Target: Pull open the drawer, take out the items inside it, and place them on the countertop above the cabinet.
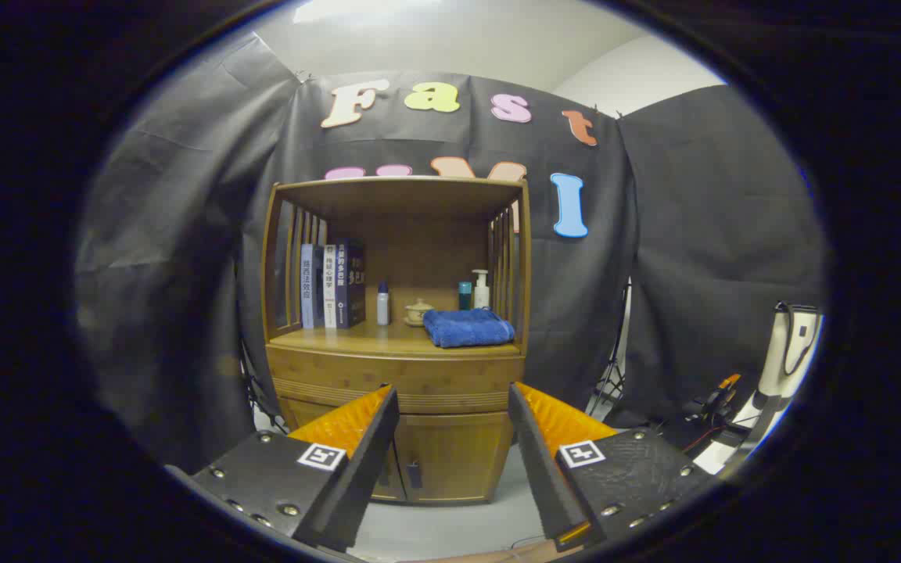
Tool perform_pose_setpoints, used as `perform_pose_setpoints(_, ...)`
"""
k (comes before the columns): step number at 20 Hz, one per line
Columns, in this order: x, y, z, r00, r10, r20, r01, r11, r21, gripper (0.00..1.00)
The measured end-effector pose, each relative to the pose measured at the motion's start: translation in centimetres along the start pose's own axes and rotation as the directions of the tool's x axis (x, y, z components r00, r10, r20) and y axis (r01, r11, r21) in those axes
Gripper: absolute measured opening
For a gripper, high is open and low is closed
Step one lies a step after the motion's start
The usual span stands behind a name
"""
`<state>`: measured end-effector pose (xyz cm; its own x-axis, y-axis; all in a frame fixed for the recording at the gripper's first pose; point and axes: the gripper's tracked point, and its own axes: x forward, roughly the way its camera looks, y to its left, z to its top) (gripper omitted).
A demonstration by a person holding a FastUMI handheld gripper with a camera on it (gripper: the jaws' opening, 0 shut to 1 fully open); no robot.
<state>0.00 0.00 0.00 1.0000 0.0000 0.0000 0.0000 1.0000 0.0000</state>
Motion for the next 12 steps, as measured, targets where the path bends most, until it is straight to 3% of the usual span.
perform_pose_setpoints(12, -0.10, -0.09, 0.12, 1.000, -0.009, -0.005, 0.009, 1.000, -0.001, 0.84)
